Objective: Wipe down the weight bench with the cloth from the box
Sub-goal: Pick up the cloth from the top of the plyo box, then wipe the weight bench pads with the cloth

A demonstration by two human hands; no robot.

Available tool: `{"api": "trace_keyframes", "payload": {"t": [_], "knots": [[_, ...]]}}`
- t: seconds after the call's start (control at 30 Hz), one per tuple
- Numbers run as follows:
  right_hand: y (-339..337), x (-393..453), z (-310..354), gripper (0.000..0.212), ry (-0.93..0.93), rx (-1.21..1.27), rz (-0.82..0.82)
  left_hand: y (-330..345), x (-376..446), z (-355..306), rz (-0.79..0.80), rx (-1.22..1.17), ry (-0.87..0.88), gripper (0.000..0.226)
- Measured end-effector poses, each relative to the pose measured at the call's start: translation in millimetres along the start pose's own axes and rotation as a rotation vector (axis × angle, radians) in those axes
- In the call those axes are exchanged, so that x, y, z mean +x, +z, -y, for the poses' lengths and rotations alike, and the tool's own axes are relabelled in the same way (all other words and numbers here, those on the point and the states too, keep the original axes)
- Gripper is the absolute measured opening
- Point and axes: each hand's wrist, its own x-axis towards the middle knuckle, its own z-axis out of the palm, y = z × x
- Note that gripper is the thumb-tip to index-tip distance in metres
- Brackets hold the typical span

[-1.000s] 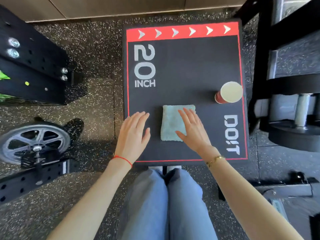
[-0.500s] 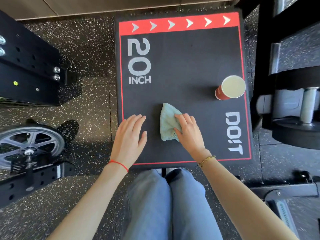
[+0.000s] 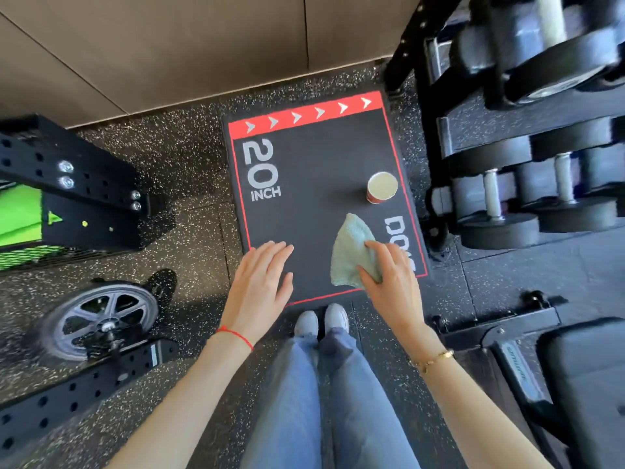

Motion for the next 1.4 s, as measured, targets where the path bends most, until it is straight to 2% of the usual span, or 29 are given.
{"api": "trace_keyframes", "payload": {"t": [0.17, 0.37, 0.6, 0.8, 1.03, 1.27, 1.4], "knots": [[-70.5, -56.6, 24.5, 0.046, 0.084, 0.031, -0.124, -51.4, -13.8, -41.5, 0.014, 0.002, 0.13, 0.043], [-125.8, -133.4, 45.7, 0.045, 0.229, 0.061, -0.351, -86.0, -28.7, -81.2, 0.021, -0.004, 0.327, 0.041], [-155.1, -229.9, 47.6, 0.044, 0.416, 0.072, -0.606, -103.5, -40.8, -132.4, 0.111, -0.04, 0.539, 0.039], [-172.3, -309.8, 24.9, 0.042, 0.607, 0.059, -0.731, -91.3, -49.1, -196.7, 0.237, -0.045, 0.663, 0.042], [-206.8, -390.7, -43.6, 0.041, 0.777, 0.05, -0.827, -39.2, -62.1, -308.6, 0.307, -0.065, 0.811, 0.043], [-272.4, -455.7, -171.1, 0.039, 0.819, 0.022, -0.781, 39.9, -86.2, -454.4, 0.352, -0.116, 0.822, 0.035], [-302.7, -474.4, -245.3, 0.038, 0.814, -0.031, -0.734, 86.3, -91.5, -526.8, 0.348, -0.151, 0.818, 0.044]]}}
